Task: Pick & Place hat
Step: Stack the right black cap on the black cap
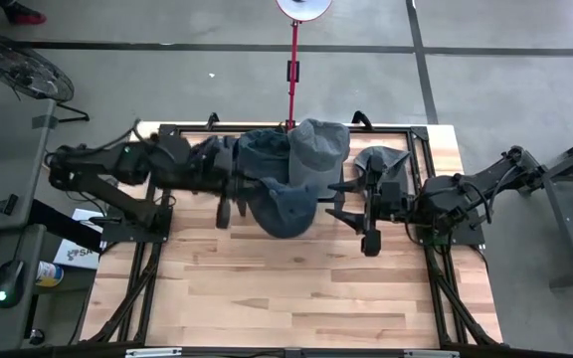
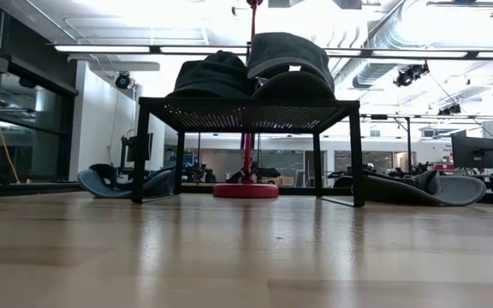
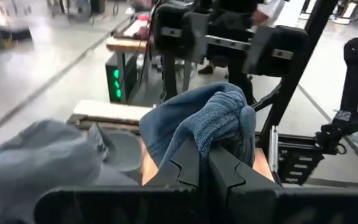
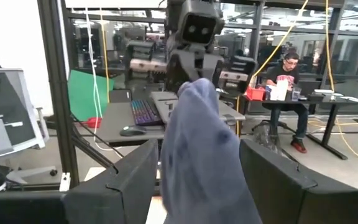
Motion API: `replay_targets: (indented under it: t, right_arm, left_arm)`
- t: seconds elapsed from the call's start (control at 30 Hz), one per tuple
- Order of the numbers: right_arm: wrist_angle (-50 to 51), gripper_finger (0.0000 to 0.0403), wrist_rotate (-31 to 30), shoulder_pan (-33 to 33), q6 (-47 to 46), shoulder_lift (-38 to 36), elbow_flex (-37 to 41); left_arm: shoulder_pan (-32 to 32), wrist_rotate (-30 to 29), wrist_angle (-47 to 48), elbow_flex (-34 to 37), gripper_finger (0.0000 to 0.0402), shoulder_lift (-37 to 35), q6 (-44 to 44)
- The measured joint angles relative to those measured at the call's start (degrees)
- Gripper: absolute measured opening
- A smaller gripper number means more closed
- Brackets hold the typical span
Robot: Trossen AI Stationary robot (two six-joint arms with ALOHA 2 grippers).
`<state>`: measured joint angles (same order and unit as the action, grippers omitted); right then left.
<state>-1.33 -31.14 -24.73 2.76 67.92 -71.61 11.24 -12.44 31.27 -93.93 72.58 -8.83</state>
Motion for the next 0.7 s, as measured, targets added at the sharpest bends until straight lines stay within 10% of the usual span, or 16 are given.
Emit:
replay_targets:
  t: [0.7]
  right_arm:
    - [1.2, 0.022, -3.1, 0.0, -0.4, 0.0, 0.0]
  left_arm:
    - [-23.3, 17.2, 20.4, -8.9, 0.0, 0.0, -9.2]
